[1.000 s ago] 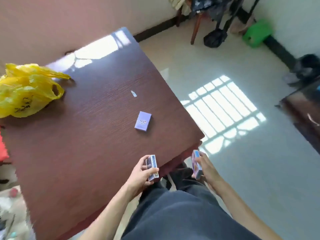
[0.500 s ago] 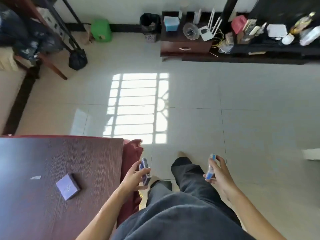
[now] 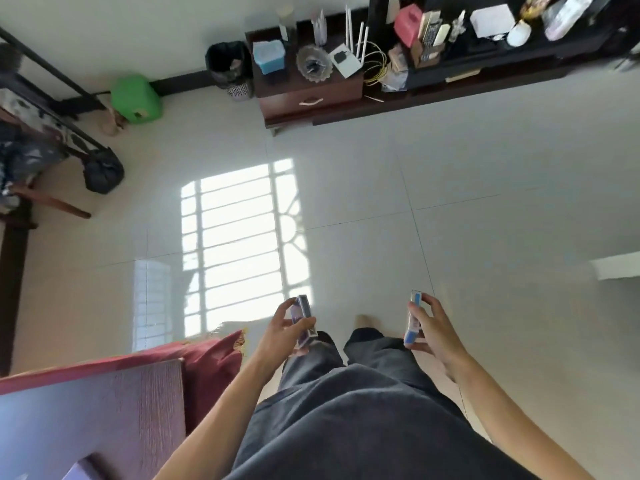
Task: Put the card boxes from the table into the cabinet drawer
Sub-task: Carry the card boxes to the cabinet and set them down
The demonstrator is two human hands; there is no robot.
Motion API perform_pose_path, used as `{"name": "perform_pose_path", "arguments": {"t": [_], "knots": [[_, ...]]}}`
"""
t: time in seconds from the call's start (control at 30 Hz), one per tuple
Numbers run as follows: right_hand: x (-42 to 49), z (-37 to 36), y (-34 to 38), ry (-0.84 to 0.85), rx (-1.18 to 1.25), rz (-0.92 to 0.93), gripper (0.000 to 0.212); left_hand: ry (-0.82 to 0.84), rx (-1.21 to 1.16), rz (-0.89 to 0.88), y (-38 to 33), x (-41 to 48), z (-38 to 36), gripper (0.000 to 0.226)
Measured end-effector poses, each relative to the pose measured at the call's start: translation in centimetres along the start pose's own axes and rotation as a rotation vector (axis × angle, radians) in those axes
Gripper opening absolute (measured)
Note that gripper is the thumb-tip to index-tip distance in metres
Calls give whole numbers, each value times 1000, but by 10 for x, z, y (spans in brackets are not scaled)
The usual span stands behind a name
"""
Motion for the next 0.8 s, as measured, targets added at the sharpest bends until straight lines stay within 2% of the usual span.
{"name": "perform_pose_path", "arguments": {"t": [0.17,0.3,0.4,0.53,0.63,0.8], "knots": [[42,4,49,9,-7,3,30,-29,-6,9,-31,27,-5,62],[78,-7,94,-7,-3,20,16,-55,-20,51,-51,66,5,64],[104,-20,136,-13,-15,33,30,-45,-45,75,-83,99,14,65],[132,-30,193,-47,67,50,36,13,-64,63,-148,143,25,66],[154,-37,234,-56,114,57,36,82,-21,-24,-213,173,29,68],[194,-47,296,-25,163,51,46,82,-92,-65,-305,212,31,61]]}}
Point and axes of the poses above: each hand's wrist, its own x-axis towards the middle knuckle, its own z-axis out of the back of the hand, y = z × x, the point moved 7 cm from there along x, towards the middle knuckle, and after that the axes turned 6 degrees about -y, right-handed, at the moved point
